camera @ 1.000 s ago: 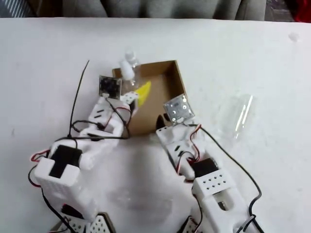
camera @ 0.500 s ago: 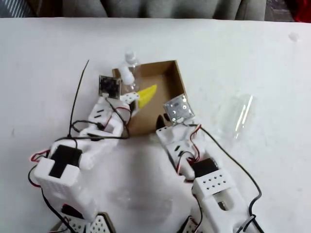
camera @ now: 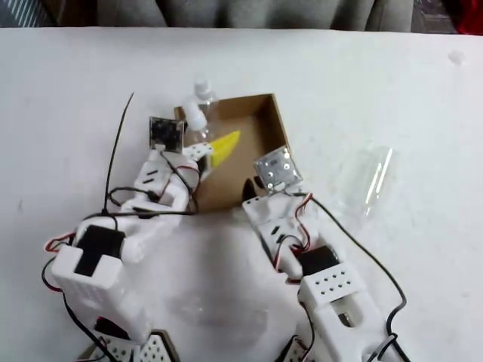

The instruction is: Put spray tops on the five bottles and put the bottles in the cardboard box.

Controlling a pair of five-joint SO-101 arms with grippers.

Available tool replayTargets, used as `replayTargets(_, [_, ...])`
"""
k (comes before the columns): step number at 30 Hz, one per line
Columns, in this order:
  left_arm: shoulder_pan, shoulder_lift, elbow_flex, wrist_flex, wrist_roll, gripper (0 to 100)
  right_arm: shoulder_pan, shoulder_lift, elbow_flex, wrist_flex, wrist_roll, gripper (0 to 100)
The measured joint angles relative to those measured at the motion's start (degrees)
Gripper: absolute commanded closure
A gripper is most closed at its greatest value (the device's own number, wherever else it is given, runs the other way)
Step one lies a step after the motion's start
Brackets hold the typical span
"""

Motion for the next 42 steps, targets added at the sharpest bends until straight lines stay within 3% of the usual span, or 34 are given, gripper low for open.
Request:
replayTargets(7, [-0.2,-4.7,0.5,8.4,0.0,62,0.0,0.0,0.0,0.0,0.0,98.4])
replayTargets(20, [-0.6,-12.7,4.1,10.9,0.0,62,0.0,0.0,0.0,0.0,0.0,98.4])
replayTargets(33, [-0.6,-27.7,5.4,38.9,-0.1,62,1.7,0.0,0.0,0.0,0.3,98.4])
replayTargets(42, [-0.6,-40.5,13.5,41.1,-0.1,62,1.5,0.0,-0.1,0.0,0.4,98.4])
